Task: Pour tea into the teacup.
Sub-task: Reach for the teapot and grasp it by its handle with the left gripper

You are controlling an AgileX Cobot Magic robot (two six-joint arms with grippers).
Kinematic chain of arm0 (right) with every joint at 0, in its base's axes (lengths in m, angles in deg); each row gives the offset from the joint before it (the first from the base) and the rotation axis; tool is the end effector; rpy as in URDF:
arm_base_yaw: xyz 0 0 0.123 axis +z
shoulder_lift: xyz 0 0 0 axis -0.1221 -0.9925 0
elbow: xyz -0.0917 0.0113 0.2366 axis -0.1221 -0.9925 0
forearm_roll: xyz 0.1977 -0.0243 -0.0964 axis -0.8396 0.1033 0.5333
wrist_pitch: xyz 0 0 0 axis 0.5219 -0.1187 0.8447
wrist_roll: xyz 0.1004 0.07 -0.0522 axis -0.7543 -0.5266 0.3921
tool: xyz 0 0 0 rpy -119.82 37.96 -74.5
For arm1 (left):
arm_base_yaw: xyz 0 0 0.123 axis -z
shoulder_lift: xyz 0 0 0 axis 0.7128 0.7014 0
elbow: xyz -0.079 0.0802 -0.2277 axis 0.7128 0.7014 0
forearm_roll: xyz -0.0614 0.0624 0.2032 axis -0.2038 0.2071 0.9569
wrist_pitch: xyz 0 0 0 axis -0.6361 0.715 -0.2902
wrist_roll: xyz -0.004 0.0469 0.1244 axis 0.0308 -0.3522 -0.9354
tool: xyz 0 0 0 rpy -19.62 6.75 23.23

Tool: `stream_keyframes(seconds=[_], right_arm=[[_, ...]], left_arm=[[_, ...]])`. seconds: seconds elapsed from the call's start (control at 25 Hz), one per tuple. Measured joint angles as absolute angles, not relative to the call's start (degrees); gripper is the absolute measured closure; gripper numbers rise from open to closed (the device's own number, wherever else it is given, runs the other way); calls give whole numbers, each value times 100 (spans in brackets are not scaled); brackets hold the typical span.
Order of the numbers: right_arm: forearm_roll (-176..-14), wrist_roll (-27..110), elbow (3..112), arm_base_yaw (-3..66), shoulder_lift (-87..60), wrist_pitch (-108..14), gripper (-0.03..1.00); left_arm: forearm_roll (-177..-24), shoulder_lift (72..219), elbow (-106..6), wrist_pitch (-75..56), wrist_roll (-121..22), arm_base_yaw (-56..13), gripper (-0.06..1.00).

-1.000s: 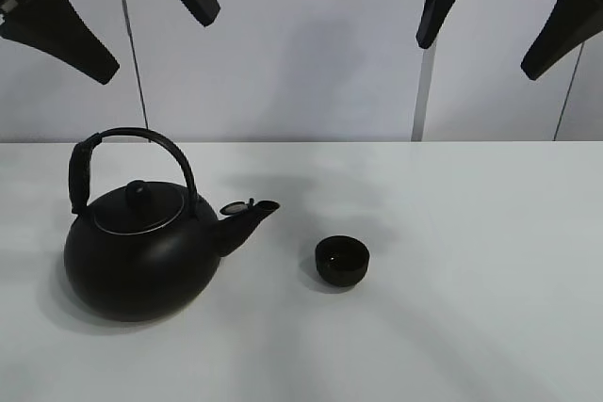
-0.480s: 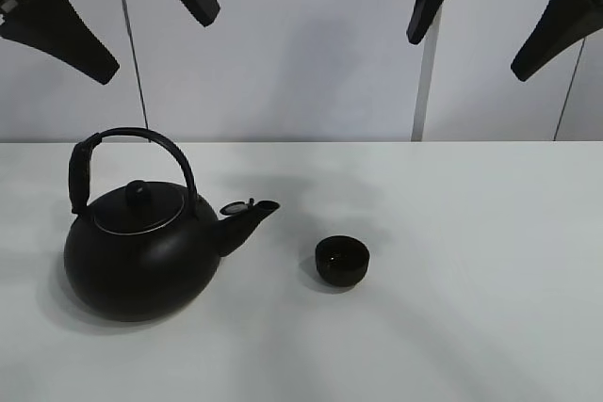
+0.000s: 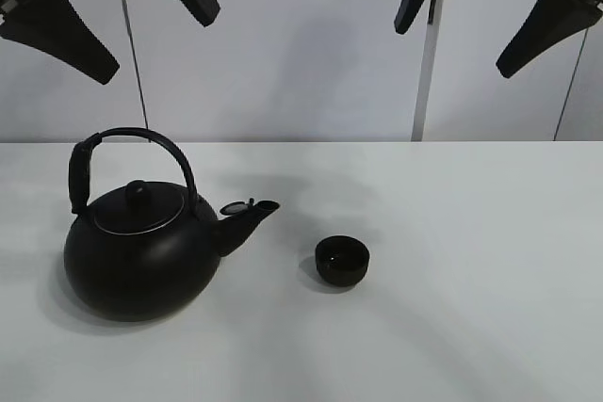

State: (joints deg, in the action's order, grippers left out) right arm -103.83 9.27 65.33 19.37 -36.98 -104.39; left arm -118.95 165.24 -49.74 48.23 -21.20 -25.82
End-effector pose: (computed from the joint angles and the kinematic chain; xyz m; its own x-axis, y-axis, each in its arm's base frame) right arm 0.3194 0.1064 0.2573 -0.9609 0.0666 -0.2688 -0.0296 0.9404 0.3388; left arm 0.2810 -0.1655 0.2557 -0.9330 0.1566 -0.3240 0.3070 0.8161 -0.4897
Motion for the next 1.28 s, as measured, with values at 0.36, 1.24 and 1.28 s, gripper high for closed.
stream_keyframes(seconds=[0.36,1.24,1.28], right_arm=[[-10407,921,6533,1937,-3698,-10403,33],[-10428,921,6533,1937,-3698,-9393,33],[-10428,921,6533,1937,-3698,-9339,33]], left_arm=[[-11895,16524,-4974,4823,-2120,-2582,25],[-11895,16524,-4974,4723,-2408,-2582,25],[-11895,16524,-4974,4707,-2464,-2582,25]])
